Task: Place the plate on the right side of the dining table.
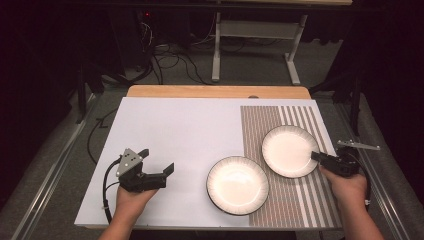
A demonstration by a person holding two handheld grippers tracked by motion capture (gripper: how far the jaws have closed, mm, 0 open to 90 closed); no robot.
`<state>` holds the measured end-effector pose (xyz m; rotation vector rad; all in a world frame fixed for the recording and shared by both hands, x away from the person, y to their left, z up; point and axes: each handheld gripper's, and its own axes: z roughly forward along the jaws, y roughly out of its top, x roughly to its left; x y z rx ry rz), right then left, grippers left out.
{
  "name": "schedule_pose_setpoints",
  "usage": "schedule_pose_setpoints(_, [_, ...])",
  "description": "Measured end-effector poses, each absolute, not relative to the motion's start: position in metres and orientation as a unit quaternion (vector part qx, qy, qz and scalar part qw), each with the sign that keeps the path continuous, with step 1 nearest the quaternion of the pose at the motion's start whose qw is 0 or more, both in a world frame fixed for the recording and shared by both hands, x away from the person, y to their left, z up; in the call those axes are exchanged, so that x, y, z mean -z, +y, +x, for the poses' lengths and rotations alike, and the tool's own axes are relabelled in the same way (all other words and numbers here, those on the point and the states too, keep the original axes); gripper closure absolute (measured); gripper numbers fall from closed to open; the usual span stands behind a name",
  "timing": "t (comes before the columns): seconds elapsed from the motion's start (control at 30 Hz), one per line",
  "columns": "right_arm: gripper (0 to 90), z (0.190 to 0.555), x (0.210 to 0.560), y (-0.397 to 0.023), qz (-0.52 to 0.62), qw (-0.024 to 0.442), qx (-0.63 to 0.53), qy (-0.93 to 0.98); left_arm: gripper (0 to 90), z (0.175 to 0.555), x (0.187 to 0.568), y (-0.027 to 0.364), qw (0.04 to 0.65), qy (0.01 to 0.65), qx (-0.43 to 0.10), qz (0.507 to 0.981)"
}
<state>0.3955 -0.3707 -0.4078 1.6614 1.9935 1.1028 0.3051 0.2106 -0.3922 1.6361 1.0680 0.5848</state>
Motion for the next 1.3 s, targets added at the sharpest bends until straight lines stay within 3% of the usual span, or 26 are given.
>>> schedule_pose_setpoints(0.47, [77.0,0.400,0.413,-0.369,0.590,0.181,-0.369,0.694,0.0,0.307,0.393,0.211,0.519,0.444,-0.246,0.687])
schedule_pose_setpoints(0.9, [39.1,0.376,0.388,-0.355,0.525,0.257,-0.425,0.692,0.0,0.304,0.386,0.218,0.516,0.436,-0.263,0.689])
schedule_pose_setpoints(1.3, [16.4,0.348,0.367,-0.306,0.434,0.251,-0.480,0.720,0.0,0.299,0.381,0.218,0.515,0.424,-0.272,0.693])
